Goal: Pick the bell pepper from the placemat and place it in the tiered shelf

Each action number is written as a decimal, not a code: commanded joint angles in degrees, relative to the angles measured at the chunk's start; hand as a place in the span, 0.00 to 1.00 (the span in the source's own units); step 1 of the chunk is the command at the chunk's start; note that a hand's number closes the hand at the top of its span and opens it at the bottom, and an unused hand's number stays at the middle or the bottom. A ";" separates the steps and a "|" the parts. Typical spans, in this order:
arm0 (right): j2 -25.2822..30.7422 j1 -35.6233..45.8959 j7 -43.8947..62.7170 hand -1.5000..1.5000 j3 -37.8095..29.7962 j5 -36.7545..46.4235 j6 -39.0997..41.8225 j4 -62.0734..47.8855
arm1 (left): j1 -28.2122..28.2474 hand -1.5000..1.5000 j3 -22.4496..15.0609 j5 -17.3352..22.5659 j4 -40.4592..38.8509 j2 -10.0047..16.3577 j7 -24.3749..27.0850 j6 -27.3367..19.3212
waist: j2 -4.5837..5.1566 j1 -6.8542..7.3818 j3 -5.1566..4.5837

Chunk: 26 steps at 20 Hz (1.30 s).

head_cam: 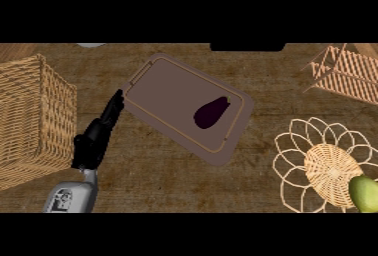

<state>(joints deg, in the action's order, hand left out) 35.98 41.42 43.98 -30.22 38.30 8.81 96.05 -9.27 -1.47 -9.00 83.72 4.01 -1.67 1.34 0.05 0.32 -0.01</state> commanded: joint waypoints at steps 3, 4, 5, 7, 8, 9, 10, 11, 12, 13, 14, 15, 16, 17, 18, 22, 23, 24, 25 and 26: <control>5.95 4.99 -6.63 1.00 0.55 0.44 -4.57 -13.62 | -3.42 0.50 1.32 0.43 -1.98 0.33 -1.32 0.31 | 0.08 0.12 0.00; 6.48 5.43 -4.66 1.00 1.69 1.38 -4.23 -12.98 | -1.18 0.50 1.70 1.75 -0.54 1.26 -0.16 2.05 | 0.02 0.16 -0.01; 5.79 0.37 -8.57 1.00 -0.95 -1.31 -4.60 -10.53 | -2.54 0.50 1.84 0.44 -2.79 0.24 0.49 -0.10 | -0.02 -0.28 0.01; 8.98 3.67 -10.83 1.00 1.74 2.54 -6.05 -16.64 | -0.95 0.50 -1.10 -1.19 1.25 -1.89 -1.50 -1.59 | 0.07 0.20 0.01; 6.85 3.03 -10.36 1.00 3.49 3.72 -8.21 -16.51 | -4.48 0.50 1.92 0.62 -3.07 0.88 -0.76 0.97 | 0.11 0.00 -0.01; 7.84 4.96 -11.11 1.00 4.48 5.02 -9.34 -19.47 | 1.60 0.50 0.18 0.10 1.03 0.58 0.78 1.08 | 0.08 0.52 -0.01; 9.33 4.84 -16.24 1.00 2.95 3.65 -10.45 -23.15 | 0.47 0.50 -0.54 0.54 2.16 -0.93 -1.43 0.64 | 0.11 0.50 0.02; 8.74 5.06 -15.93 1.00 4.03 4.87 -11.83 -23.89 | -4.18 0.50 2.67 1.02 -3.88 1.42 0.44 1.41 | 0.20 0.18 0.00; 8.14 7.68 -15.67 1.00 5.33 4.66 -12.38 -26.98 | -0.20 0.50 -0.84 -1.14 1.52 -0.63 -1.89 -0.24 | 0.10 0.57 0.01; 9.11 1.82 -22.02 1.00 0.65 2.64 -14.51 -28.49 | -0.68 0.50 -0.05 -0.23 1.65 -0.48 -2.31 0.03 | 0.11 0.21 0.05; 9.60 5.68 -20.10 1.00 3.82 5.44 -15.49 -30.54 | -2.57 0.50 1.96 1.07 0.10 0.66 -1.56 0.84 | 0.16 0.40 0.01; 10.81 8.55 -21.26 1.00 4.73 7.03 -16.83 -35.39 | -2.38 0.50 0.28 0.78 1.05 -0.12 -3.23 1.36 | 0.27 0.86 0.02; 9.69 10.04 -20.94 1.00 5.78 8.41 -19.55 -36.98 | -3.16 0.50 1.75 1.44 0.01 1.07 -1.80 1.96 | 0.30 0.92 0.01; 9.76 6.91 -23.34 1.00 7.00 9.15 -19.10 -34.25 | 0.11 0.50 -0.15 -0.60 -2.53 -0.63 2.32 0.51 | 0.27 0.56 0.00; 9.50 8.89 -25.88 1.00 7.52 10.62 -22.91 -39.01 | -1.73 0.50 0.60 0.93 1.74 0.16 -3.05 1.41 | 0.37 1.31 0.04; 8.21 11.76 -33.90 1.00 5.38 8.18 -29.30 -49.68 | -2.47 0.50 1.92 0.96 -2.38 1.32 0.37 2.10 | 0.62 1.48 0.05; 8.55 12.52 -31.85 1.00 6.12 9.55 -29.80 -50.40 | 0.70 0.50 -0.83 -1.03 1.59 -0.61 0.51 0.29 | 0.30 1.15 0.03; 10.24 15.09 -31.27 1.00 6.11 10.20 -28.99 -54.01 | -4.66 0.50 0.56 -0.69 -2.00 -0.16 -1.84 0.46 | 0.44 1.05 0.03; 6.83 12.12 -34.49 1.00 4.01 7.47 -33.47 -53.45 | -2.98 0.50 1.94 0.35 -3.16 0.63 1.73 1.03 | 0.44 0.91 0.05; 4.59 13.75 -34.74 1.00 -1.70 -0.71 -32.76 -47.70 | -0.45 0.50 -1.06 -1.37 -2.00 -1.93 1.28 -0.48 | 0.37 0.97 0.20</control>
<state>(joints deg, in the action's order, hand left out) 43.81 53.19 12.56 -26.30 44.73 -19.61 48.85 -11.16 -1.19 -9.43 82.43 3.59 -1.70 1.78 0.44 1.29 0.08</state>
